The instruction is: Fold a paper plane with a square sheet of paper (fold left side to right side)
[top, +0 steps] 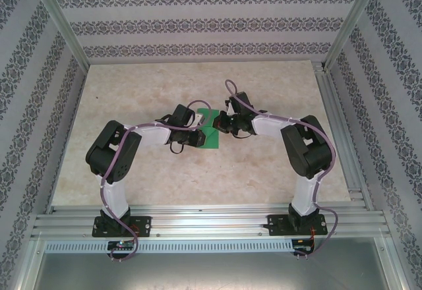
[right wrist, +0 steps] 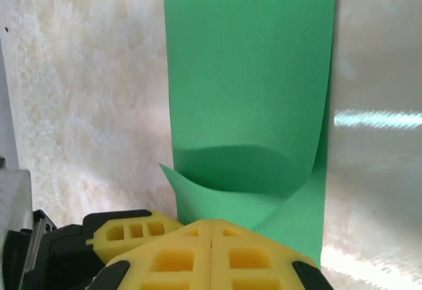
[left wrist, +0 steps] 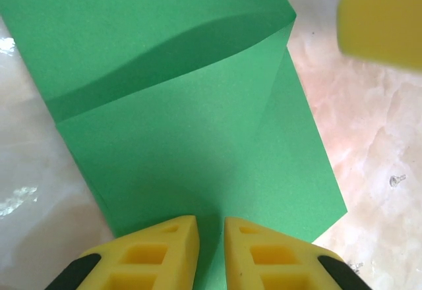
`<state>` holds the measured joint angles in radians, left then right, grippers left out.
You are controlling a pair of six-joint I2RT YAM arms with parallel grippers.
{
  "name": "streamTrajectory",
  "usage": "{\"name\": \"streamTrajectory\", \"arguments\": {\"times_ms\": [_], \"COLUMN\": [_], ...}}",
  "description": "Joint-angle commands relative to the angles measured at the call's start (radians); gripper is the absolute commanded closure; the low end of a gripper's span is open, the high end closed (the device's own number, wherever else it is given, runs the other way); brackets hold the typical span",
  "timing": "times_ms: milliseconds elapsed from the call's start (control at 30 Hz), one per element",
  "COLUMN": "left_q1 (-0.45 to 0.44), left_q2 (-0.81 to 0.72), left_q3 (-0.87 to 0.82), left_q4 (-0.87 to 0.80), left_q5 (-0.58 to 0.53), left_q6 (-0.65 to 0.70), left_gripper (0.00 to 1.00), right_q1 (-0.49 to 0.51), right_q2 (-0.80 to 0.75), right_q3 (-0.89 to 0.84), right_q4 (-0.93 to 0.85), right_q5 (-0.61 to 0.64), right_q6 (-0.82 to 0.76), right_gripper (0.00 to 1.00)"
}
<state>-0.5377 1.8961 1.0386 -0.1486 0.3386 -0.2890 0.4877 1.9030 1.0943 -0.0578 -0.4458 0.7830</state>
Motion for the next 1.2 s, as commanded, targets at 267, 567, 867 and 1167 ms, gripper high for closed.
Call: {"name": "streamTrajectory", "arguments": {"times_ms": [267, 567, 867, 1167], "left_q1": [-0.049, -0.061, -0.064, -0.064], "left_q2": [0.062, 0.074, 0.079, 0.079], "left_q3": [-0.028, -0.016, -0.013, -0.016], "left_q4": [-0.161, -0.161, -0.161, -0.164], "left_q5": [-0.088, -0.093, -0.099, -0.104], "left_q6": [0.014, 0.014, 0.016, 0.018], "left_gripper": [0.80, 0.80, 0.80, 0.81], "right_q1": [0.068, 0.064, 0.045, 0.042], "right_q2": [0.070, 0.099, 0.107, 0.149], "right_q3": [-0.033, 0.002, 0.046, 0.100], "right_q4": [0.124, 0.102, 0.012, -0.126], "right_q5": [-0.028, -0.025, 0.015, 0.107], "right_q6": [0.100, 0.091, 0.029, -0.067], "right_gripper": [1.00, 1.00, 1.00, 1.00]}}
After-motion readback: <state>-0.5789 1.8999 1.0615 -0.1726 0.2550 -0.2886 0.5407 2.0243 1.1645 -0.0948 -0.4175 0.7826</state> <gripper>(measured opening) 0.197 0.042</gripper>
